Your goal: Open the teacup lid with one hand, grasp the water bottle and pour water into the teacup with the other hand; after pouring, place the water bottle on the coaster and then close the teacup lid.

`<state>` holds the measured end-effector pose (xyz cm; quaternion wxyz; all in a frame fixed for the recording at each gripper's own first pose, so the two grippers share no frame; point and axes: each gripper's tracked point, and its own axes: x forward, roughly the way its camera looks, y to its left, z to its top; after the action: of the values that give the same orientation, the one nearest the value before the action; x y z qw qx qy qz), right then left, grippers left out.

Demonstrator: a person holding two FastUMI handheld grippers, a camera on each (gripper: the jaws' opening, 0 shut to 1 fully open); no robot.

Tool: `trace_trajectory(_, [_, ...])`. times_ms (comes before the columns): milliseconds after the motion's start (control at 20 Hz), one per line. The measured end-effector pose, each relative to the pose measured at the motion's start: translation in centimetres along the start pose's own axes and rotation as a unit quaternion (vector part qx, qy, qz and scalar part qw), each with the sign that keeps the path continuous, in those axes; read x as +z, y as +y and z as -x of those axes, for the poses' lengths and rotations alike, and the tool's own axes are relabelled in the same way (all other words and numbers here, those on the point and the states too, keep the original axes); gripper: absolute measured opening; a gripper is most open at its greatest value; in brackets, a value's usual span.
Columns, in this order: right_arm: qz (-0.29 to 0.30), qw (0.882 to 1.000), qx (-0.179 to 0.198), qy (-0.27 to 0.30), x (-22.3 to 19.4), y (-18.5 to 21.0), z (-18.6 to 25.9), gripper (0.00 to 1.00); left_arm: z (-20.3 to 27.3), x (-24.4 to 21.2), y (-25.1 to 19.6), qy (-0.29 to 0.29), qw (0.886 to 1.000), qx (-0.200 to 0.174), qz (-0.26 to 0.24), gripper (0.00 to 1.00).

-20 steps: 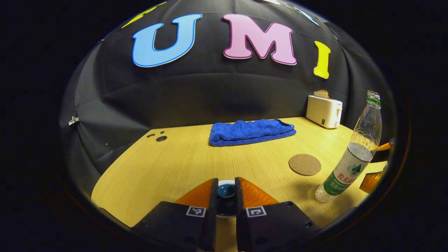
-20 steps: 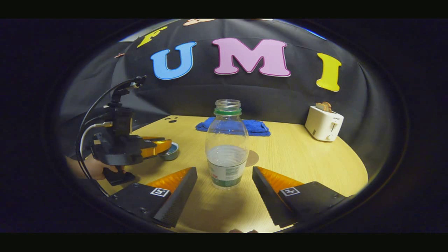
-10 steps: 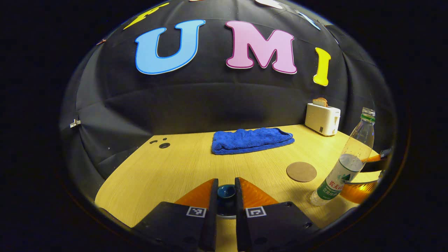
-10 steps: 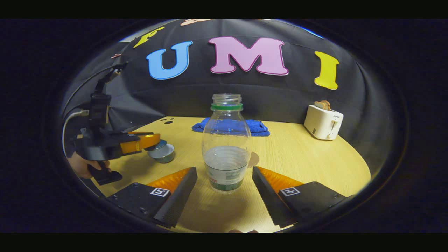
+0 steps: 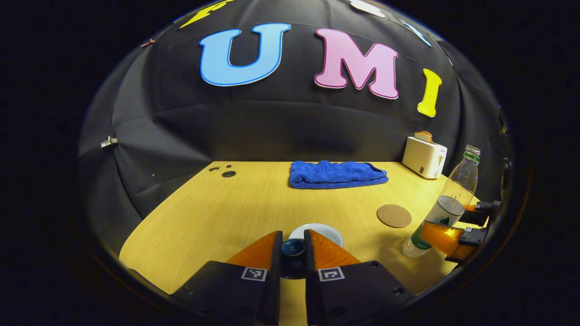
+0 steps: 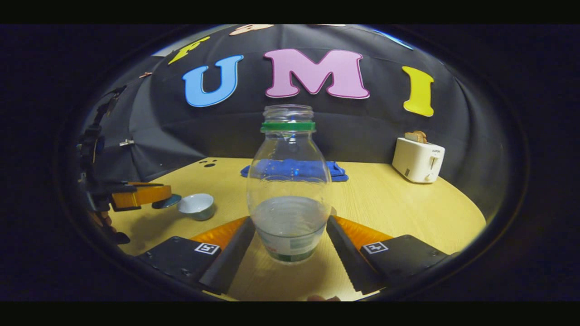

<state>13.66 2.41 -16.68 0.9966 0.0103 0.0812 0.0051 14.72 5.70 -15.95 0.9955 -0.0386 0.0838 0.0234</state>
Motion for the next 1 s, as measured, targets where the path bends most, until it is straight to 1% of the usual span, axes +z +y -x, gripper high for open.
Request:
trace_trajectory(250, [0.0, 1.0, 0.004, -0.008, -0.1, 0.0, -1.3, 0.95, -0.2, -0.3, 0.2, 0.0, 1.0, 0.004, 0.004, 0.27])
trace_trajectory(300, [0.002, 1.0, 0.004, -0.01, 0.0, 0.1, -1.5, 0.89, -0.2, -0.3, 0.2, -0.001, 1.0, 0.003, 0.005, 0.22])
trace_trajectory(350, [0.005, 1.0, 0.003, -0.013, 0.1, 0.2, -1.4, 0.86, -0.2, -0.3, 0.2, -0.002, 1.0, 0.003, 0.004, 0.27])
trace_trajectory(400, [0.007, 1.0, 0.004, -0.013, 0.1, 0.2, -1.5, 0.81, -0.2, -0.4, 0.2, -0.002, 1.0, 0.003, 0.002, 0.27])
trace_trajectory(450, [0.009, 1.0, 0.007, -0.014, 0.1, 0.3, -1.6, 0.81, -0.2, -0.4, 0.3, -0.002, 1.0, 0.004, -0.001, 0.27])
trace_trajectory(500, [0.011, 1.0, 0.008, -0.009, -0.1, 0.3, -1.7, 0.81, -0.2, -0.6, 0.4, -0.001, 1.0, 0.005, -0.003, 0.23])
trace_trajectory(550, [0.014, 1.0, 0.014, -0.006, 0.1, 0.4, -1.5, 0.79, -0.1, -0.6, 0.5, 0.0, 1.0, 0.005, -0.003, 0.27])
trace_trajectory(600, [0.016, 1.0, 0.02, -0.003, -0.1, 0.5, -1.7, 0.78, -0.1, -0.4, 0.5, -0.001, 1.0, 0.006, -0.002, 0.27])
trace_trajectory(650, [0.025, 0.999, 0.025, 0.0, 0.0, 0.6, -1.6, 0.77, 0.0, -0.4, 0.6, -0.002, 1.0, 0.008, -0.002, 0.27])
trace_trajectory(700, [0.042, 0.999, 0.028, 0.003, 0.2, 0.7, -1.5, 0.74, 0.1, -0.4, 0.7, -0.002, 1.0, 0.009, -0.002, 0.23])
trace_trajectory(800, [0.071, 0.997, 0.033, 0.002, 0.7, 0.5, -1.7, 0.73, 0.4, -0.3, 1.0, -0.003, 1.0, 0.014, -0.001, 0.22])
trace_trajectory(850, [0.082, 0.996, 0.034, 0.001, 1.2, 0.5, -1.9, 0.68, 0.6, -0.3, 1.3, -0.002, 1.0, 0.016, 0.0, 0.27])
trace_trajectory(900, [0.094, 0.995, 0.033, 0.0, 1.7, 0.4, -2.2, 0.72, 0.9, -0.2, 1.5, -0.003, 1.0, 0.019, 0.001, 0.23])
trace_trajectory(950, [0.108, 0.994, 0.03, 0.0, 2.3, 0.2, -2.5, 0.73, 1.2, 0.0, 1.8, -0.006, 1.0, 0.023, 0.001, 0.27])
trace_trajectory(1000, [0.121, 0.992, 0.027, -0.002, 3.0, 0.1, -2.8, 0.73, 1.5, 0.2, 2.2, -0.008, 1.0, 0.028, 0.001, 0.27])
